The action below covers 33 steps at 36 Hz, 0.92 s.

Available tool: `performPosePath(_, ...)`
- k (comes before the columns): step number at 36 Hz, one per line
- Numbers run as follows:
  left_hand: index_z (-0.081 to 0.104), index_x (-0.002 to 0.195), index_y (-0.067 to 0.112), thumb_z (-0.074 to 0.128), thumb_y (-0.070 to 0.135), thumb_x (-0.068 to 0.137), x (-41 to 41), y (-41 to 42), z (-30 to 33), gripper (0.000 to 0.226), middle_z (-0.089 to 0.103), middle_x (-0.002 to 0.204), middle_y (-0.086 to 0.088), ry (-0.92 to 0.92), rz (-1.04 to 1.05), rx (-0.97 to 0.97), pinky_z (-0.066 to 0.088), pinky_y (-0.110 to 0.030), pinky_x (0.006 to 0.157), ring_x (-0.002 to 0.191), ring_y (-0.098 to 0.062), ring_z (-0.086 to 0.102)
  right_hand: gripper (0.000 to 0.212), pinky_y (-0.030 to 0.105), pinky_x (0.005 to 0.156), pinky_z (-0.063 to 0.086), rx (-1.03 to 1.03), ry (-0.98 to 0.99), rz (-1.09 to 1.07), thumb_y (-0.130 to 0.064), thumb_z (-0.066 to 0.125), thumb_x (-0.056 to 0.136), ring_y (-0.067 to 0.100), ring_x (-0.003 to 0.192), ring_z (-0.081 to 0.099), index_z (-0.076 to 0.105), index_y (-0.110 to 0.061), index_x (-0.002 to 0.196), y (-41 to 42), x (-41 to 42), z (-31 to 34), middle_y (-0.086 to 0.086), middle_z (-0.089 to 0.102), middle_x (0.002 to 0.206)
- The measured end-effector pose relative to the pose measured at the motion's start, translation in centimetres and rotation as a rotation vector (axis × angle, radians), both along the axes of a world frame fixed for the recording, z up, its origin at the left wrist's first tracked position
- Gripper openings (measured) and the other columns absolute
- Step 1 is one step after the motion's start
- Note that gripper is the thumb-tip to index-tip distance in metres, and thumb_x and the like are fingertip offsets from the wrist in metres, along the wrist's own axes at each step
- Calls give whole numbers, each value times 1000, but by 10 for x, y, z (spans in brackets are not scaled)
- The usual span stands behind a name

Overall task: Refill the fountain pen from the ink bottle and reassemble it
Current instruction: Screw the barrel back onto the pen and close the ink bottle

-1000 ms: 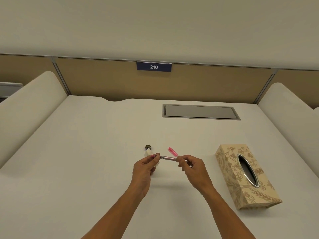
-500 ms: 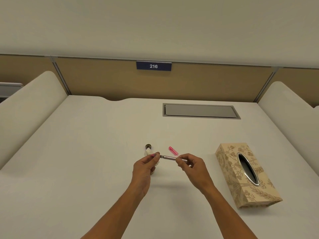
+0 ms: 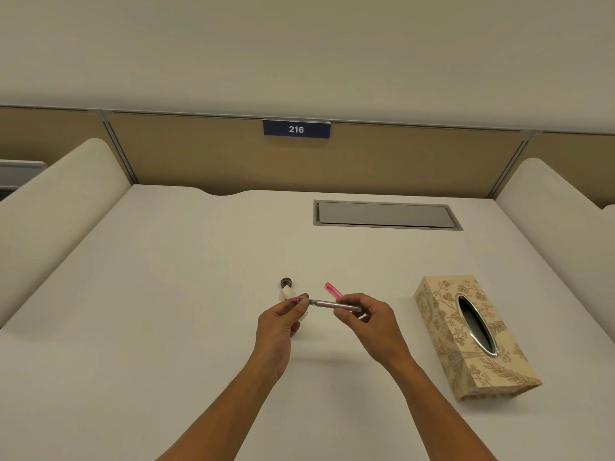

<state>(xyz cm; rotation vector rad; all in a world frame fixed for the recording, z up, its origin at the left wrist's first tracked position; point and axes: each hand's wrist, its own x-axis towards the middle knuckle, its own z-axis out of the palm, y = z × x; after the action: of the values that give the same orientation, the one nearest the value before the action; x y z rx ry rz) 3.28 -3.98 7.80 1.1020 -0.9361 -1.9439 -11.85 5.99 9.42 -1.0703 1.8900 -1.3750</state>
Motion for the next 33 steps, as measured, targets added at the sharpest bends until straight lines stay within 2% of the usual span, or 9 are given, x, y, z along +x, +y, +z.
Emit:
performPosePath(4, 81, 94, 14, 76, 18, 81, 1, 0, 0, 15, 69, 89, 2, -4, 2, -2, 42, -29, 76, 86, -18, 55, 3, 13, 60, 43, 1, 22, -9, -30, 74, 88, 0, 67, 54, 77, -29, 88, 0, 2, 1, -13, 69, 75)
performPosePath(11, 81, 95, 15, 76, 20, 80, 3, 2, 0, 16, 70, 94, 2, -8, 0, -3, 43, -31, 82, 90, -18, 57, 20, 12, 53, 38, 53, 84, -7, -41, 64, 92, -2, 57, 50, 76, -26, 86, 0, 5, 1, -6, 70, 71)
performPosePath(13, 81, 95, 14, 76, 19, 81, 2, 2, 0, 16, 71, 93, 3, -7, 2, -3, 43, -31, 82, 89, -17, 57, 16, 13, 56, 40, 48, 83, -8, -42, 65, 91, -1, 62, 54, 75, -30, 88, 0, 5, 1, -8, 71, 74)
performPosePath(15, 81, 95, 14, 76, 18, 81, 2, 2, 0, 15, 71, 91, 3, -1, 7, 0, 42, -31, 81, 88, -17, 57, 13, 14, 62, 46, 27, 65, -13, -40, 71, 88, 4, 75, 60, 73, -32, 98, 1, 4, 0, -11, 71, 83)
performPosePath(19, 81, 94, 14, 76, 18, 81, 1, 2, 1, 14, 73, 90, 5, -6, 14, 0, 43, -30, 82, 88, -16, 58, 30, 18, 65, 51, -9, 71, 2, -33, 81, 80, 9, 78, 60, 69, -35, 107, 1, 1, 0, -10, 69, 91)
performPosePath(24, 81, 95, 14, 76, 18, 82, 1, 3, 1, 14, 72, 90, 7, -4, 7, 1, 43, -30, 81, 89, -16, 58, 18, 15, 65, 47, -29, 126, 19, -26, 81, 81, 7, 83, 61, 73, -33, 96, 1, 1, 0, -16, 71, 91)
performPosePath(33, 81, 92, 16, 76, 18, 82, 3, 2, 0, 12, 72, 91, 6, -6, 3, -6, 42, -31, 82, 90, -16, 58, 4, 14, 63, 46, -10, 120, -4, -32, 73, 88, 5, 84, 64, 77, -31, 90, -2, 3, -5, -20, 72, 85)
